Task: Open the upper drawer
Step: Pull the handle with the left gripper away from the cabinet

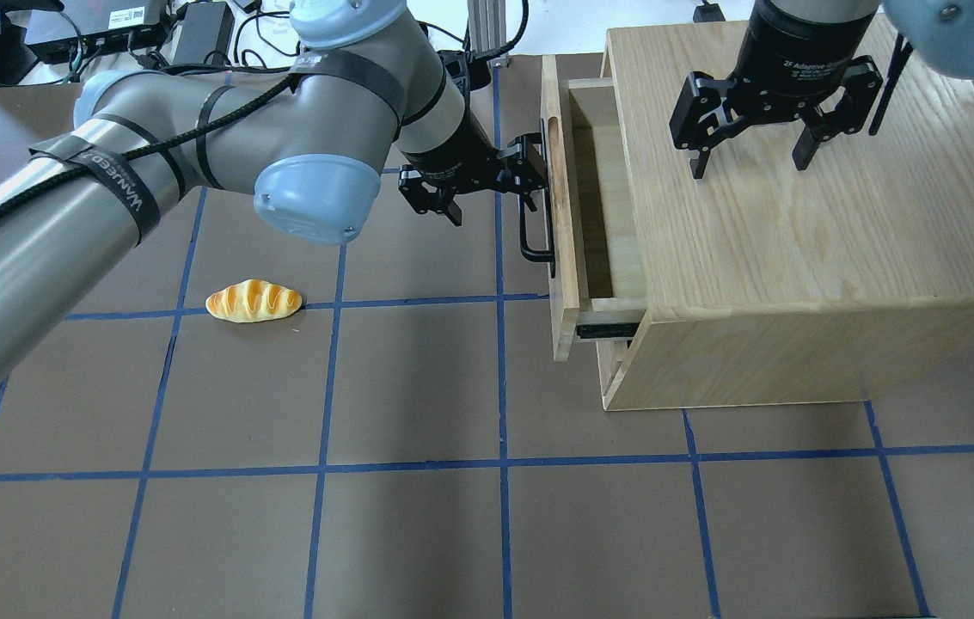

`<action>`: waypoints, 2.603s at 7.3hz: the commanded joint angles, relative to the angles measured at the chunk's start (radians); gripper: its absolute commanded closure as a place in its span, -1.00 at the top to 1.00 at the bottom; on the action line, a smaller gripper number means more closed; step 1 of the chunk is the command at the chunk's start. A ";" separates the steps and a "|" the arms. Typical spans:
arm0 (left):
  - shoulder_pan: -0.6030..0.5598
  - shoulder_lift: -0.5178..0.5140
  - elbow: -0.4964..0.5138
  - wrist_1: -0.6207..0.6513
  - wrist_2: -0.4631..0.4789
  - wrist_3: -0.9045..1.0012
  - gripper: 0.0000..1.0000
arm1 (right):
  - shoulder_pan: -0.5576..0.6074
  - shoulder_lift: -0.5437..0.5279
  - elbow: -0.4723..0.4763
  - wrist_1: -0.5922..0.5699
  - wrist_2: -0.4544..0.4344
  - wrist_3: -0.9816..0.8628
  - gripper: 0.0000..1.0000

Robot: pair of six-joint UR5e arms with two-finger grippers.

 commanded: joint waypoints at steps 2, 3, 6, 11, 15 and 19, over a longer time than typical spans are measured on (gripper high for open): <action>0.040 0.019 -0.002 -0.039 0.000 0.042 1.00 | 0.000 0.000 0.000 0.000 0.000 0.000 1.00; 0.063 0.026 -0.009 -0.062 0.000 0.083 1.00 | 0.000 0.000 0.002 0.000 0.000 0.000 1.00; 0.114 0.049 -0.014 -0.124 0.005 0.142 1.00 | 0.000 0.000 0.000 0.000 0.000 0.000 1.00; 0.155 0.080 -0.020 -0.184 0.010 0.207 1.00 | 0.000 0.000 0.000 0.000 0.000 -0.001 1.00; 0.189 0.097 -0.019 -0.222 0.010 0.231 1.00 | 0.000 0.000 0.000 0.000 0.000 0.000 1.00; 0.210 0.111 -0.020 -0.256 0.010 0.259 1.00 | 0.000 0.000 0.000 0.000 0.000 -0.001 1.00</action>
